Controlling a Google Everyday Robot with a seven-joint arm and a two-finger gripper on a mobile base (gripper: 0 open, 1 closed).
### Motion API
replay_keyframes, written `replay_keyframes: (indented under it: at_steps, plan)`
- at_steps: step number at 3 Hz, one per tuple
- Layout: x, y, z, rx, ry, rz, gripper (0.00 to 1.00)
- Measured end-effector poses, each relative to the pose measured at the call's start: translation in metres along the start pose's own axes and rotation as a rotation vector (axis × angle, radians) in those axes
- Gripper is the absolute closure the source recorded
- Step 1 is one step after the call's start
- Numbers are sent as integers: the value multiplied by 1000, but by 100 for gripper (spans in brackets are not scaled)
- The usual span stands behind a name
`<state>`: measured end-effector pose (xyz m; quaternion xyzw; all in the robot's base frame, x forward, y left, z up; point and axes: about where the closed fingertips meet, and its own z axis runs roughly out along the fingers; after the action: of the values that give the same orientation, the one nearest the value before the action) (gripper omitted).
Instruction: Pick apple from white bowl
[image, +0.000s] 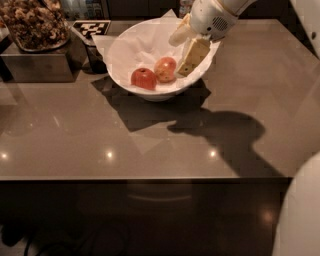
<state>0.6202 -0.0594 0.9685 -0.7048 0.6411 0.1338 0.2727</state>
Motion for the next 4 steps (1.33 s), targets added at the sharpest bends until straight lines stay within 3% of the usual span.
replay_keyframes:
  at_steps: [1,2,3,4]
  plan:
    - [5,-16,13,-32,33,-12,29]
    - [10,-34,15,-27,56,-23,28]
    - [10,-51,15,-8,63,-38,28]
    - [6,-67,16,24,20,-39,26]
